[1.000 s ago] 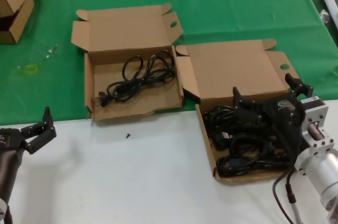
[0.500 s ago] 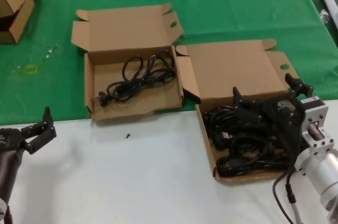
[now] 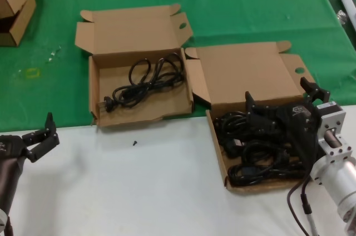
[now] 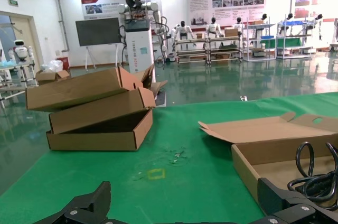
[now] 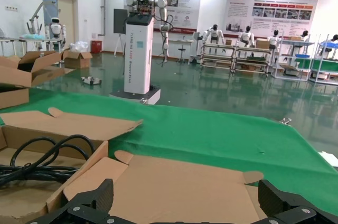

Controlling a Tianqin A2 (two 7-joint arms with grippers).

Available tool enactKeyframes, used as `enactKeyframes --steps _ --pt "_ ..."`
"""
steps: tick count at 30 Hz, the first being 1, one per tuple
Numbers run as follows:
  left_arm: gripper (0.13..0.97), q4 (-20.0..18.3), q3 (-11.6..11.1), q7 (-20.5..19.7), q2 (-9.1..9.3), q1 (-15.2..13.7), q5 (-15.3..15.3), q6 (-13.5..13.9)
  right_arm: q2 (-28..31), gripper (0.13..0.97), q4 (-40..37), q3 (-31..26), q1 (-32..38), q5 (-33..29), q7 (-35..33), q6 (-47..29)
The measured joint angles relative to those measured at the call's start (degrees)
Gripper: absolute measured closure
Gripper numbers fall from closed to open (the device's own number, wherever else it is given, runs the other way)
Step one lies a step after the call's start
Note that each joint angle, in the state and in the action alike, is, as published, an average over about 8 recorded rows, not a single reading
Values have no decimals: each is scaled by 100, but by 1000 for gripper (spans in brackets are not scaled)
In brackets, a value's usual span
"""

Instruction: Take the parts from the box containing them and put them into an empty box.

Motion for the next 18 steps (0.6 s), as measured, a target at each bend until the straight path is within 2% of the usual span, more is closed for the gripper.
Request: enactKeyframes --steps 18 --pt "132 0 0 0 0 0 0 0 0 129 0 0 0 0 0 0"
